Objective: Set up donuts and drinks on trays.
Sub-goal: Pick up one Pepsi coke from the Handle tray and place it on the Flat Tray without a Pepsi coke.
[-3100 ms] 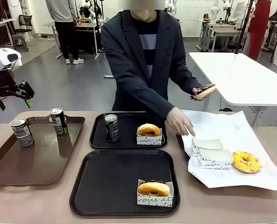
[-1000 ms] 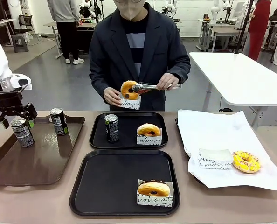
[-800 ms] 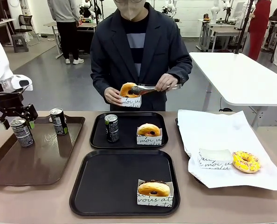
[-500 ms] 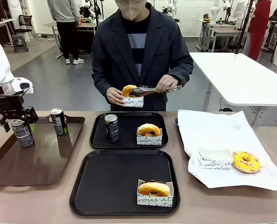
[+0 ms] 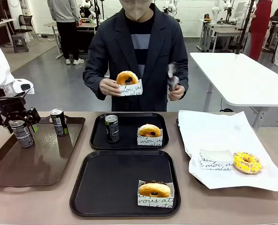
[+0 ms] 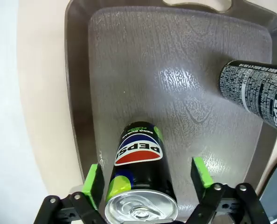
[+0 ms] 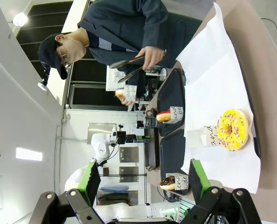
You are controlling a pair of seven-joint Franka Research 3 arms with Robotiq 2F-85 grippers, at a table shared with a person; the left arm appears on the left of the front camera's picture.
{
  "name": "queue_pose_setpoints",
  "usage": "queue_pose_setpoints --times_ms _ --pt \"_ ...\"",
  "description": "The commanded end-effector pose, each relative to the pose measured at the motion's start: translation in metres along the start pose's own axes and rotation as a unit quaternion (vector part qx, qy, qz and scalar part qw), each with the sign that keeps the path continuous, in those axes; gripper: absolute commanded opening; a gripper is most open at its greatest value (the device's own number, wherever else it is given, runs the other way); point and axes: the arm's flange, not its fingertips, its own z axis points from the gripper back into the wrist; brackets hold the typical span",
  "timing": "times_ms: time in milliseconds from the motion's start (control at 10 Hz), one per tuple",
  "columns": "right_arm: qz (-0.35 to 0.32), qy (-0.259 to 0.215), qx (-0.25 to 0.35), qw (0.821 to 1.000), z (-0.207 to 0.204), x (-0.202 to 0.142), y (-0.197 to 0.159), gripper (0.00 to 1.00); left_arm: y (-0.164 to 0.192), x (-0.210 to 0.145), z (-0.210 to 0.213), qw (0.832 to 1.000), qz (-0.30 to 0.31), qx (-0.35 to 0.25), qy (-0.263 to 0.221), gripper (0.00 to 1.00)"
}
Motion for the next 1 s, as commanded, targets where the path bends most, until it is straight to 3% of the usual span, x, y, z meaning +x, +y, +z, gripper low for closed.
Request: queue_pose_setpoints --times_ms 0,100,200,400,500,700,900 --pt "0.006 0.000 0.004 1.000 0.001 0.000 0.001 1.00 0.002 -0.002 -0.005 1.000 -0.016 -0.007 -0.016 0.48" --pt "0.006 0.000 0.004 1.000 0.001 0.000 0.001 1.00 0.002 -0.003 -0.006 1.000 -0.019 -0.005 -0.014 0.27" --pt "0.006 0.000 0.004 1.000 0.001 0.000 0.001 1.00 0.002 -0.003 -0.006 1.000 -0.020 -0.001 -0.011 0.00" --pt "0.006 0.000 0.004 1.000 0.001 0.000 0.001 1.00 0.002 -0.003 -0.007 1.000 -0.020 0.003 -0.008 0.00" --pt "0.006 0.000 0.004 1.000 0.001 0.000 0.001 1.00 0.002 -0.003 -0.007 1.000 -0.019 0.004 -0.008 0.10" --pt "0.006 0.000 0.004 1.000 0.001 0.000 0.001 1.00 0.003 -0.005 0.003 1.000 -0.013 0.004 -0.008 0.00" --pt "0.006 0.000 0.004 1.000 0.001 0.000 0.001 1.00 0.000 -0.030 0.055 1.000 -0.004 0.030 0.000 0.00"
